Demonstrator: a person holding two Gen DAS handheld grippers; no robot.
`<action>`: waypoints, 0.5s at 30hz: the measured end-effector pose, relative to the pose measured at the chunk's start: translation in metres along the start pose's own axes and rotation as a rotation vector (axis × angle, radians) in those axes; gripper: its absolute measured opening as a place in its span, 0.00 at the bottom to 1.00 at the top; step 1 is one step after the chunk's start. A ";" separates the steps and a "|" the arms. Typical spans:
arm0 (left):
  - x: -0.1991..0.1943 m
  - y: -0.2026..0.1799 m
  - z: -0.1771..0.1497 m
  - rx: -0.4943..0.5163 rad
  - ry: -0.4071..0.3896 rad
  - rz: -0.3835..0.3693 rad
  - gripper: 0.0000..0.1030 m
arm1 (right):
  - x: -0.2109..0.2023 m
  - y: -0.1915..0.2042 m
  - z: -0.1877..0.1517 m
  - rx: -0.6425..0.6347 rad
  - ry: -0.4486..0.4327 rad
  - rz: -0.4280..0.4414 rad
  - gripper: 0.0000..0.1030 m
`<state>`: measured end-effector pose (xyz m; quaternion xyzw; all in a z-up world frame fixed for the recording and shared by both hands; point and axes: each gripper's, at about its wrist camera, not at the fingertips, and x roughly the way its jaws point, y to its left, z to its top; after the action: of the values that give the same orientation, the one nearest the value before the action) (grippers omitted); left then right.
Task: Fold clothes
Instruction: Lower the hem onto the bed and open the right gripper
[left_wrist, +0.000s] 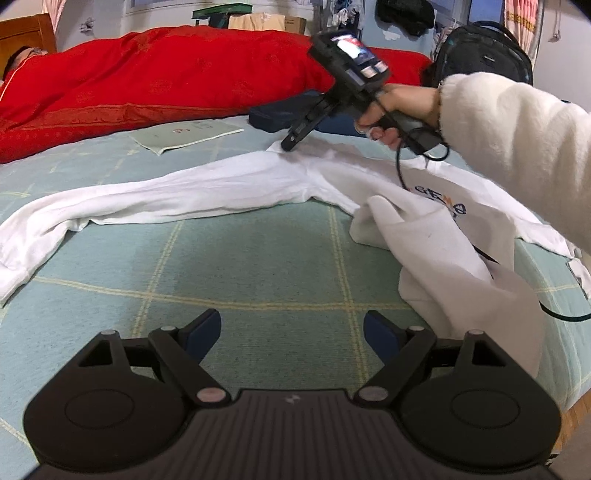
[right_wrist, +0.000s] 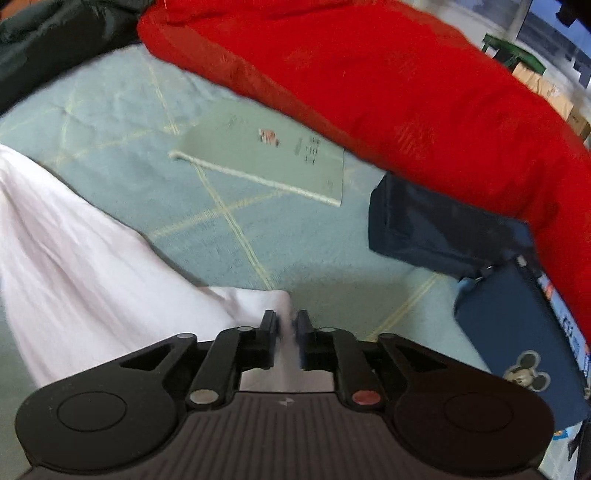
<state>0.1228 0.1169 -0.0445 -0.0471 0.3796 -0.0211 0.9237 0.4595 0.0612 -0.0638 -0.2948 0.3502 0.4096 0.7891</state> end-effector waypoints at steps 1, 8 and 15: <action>-0.001 -0.001 0.000 -0.002 -0.001 -0.001 0.82 | -0.010 -0.001 -0.001 0.015 -0.009 -0.004 0.28; -0.009 -0.011 0.002 0.009 -0.003 -0.019 0.82 | -0.108 -0.019 -0.028 0.135 -0.066 -0.071 0.55; -0.019 -0.027 0.004 0.038 -0.022 -0.060 0.82 | -0.209 -0.007 -0.110 0.293 -0.148 -0.053 0.72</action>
<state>0.1120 0.0918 -0.0262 -0.0413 0.3674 -0.0555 0.9275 0.3431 -0.1169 0.0396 -0.1551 0.3392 0.3537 0.8578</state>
